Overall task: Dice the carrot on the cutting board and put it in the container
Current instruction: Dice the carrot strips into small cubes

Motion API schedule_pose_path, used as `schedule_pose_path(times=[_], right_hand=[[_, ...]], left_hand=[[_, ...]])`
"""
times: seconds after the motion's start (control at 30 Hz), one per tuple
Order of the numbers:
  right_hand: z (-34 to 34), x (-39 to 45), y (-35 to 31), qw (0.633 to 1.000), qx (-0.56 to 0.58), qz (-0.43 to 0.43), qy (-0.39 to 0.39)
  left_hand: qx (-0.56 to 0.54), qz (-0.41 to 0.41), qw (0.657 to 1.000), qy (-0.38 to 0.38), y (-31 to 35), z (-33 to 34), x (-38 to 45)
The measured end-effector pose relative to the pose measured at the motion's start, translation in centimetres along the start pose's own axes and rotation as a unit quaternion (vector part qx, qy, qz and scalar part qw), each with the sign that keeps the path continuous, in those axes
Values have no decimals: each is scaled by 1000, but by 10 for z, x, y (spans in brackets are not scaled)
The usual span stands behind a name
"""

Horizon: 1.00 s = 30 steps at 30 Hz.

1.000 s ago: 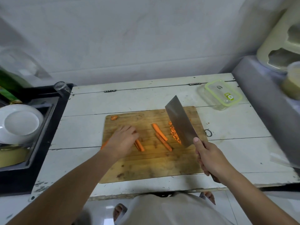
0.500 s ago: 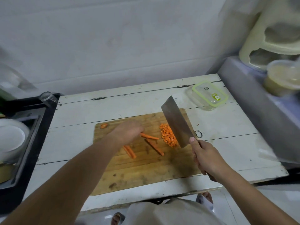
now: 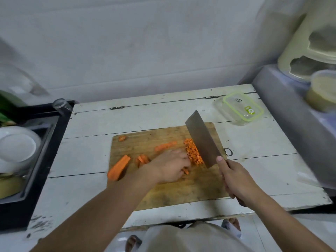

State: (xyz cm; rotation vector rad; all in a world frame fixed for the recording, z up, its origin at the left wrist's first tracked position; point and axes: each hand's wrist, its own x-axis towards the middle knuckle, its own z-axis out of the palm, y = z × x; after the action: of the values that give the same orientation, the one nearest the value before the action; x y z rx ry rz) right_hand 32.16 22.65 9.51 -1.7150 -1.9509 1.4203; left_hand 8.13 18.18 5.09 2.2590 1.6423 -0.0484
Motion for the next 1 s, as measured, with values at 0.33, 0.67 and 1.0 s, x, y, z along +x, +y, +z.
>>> schedule_pose_path(times=[0.33, 0.67, 1.0], right_hand=[[4, -1, -3, 1000, 16, 5, -9], [5, -8, 2, 1000, 21, 10, -10], [22, -35, 9, 986, -161, -23, -41]], left_hand=[[27, -250, 968, 24, -48, -34, -33], [-334, -453, 825, -39, 3, -4, 24], [-100, -154, 945, 272, 36, 72, -62]])
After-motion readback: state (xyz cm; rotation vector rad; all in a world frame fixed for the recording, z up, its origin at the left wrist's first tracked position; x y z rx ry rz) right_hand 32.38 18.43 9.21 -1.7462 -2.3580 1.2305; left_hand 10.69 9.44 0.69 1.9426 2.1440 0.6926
